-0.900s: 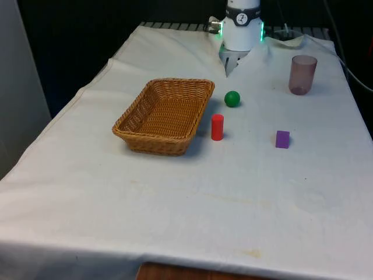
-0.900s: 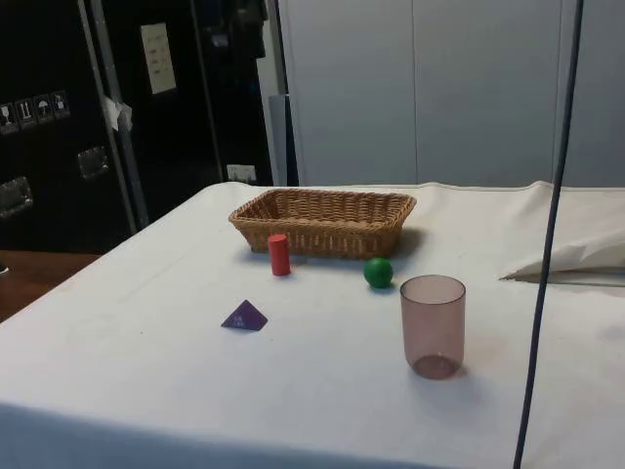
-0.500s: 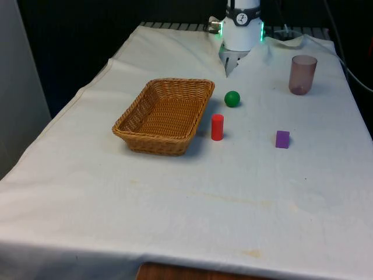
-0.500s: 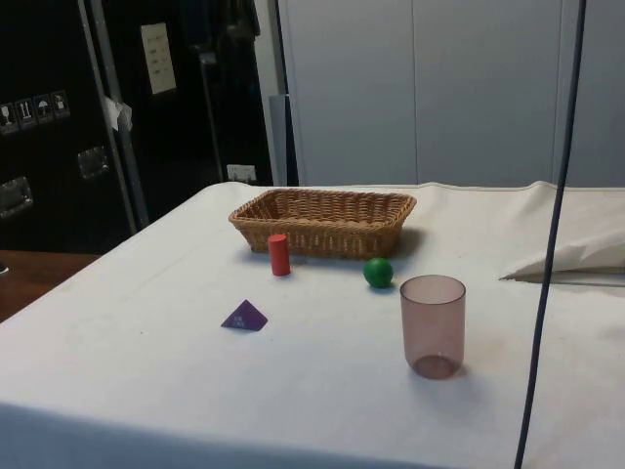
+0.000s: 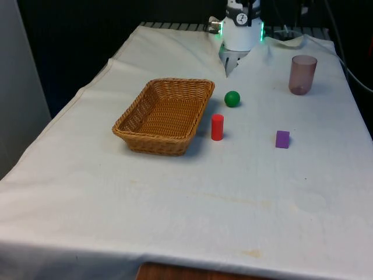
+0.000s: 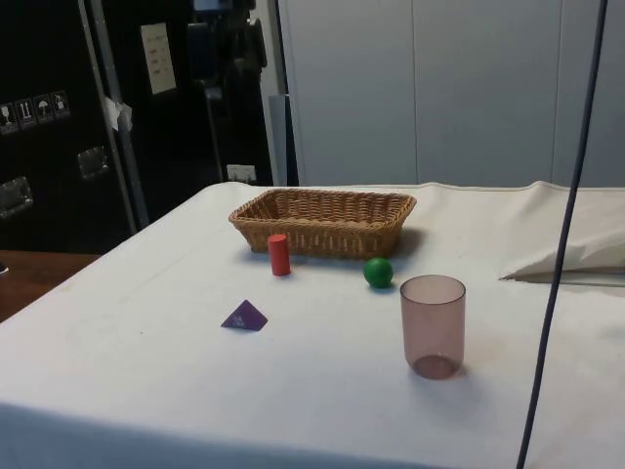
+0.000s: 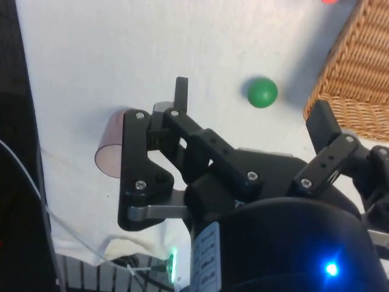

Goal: Pick up the triangular block and place it into the basket.

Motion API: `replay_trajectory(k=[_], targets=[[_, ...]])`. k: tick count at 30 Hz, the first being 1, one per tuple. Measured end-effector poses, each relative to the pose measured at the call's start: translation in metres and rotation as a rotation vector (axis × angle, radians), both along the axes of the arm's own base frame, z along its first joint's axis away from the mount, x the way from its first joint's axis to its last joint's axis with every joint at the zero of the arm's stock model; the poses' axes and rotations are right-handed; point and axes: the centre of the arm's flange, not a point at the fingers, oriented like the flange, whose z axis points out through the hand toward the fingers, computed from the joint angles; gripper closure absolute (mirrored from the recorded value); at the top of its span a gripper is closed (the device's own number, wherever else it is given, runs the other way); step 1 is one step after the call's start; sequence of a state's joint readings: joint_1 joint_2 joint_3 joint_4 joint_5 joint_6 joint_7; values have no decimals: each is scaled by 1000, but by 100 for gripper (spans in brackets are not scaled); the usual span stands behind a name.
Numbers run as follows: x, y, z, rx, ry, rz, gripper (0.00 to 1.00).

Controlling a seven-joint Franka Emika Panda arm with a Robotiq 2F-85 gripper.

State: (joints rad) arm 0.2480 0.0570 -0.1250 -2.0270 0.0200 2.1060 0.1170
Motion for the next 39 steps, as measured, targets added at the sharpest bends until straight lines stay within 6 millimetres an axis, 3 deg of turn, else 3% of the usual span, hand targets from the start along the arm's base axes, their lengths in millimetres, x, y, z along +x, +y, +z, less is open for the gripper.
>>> replay_trajectory(k=[15,39], targets=[[-19,24,-40,-5,-43,-6,0],[-8,37,-107,-17,-79,-89,0]])
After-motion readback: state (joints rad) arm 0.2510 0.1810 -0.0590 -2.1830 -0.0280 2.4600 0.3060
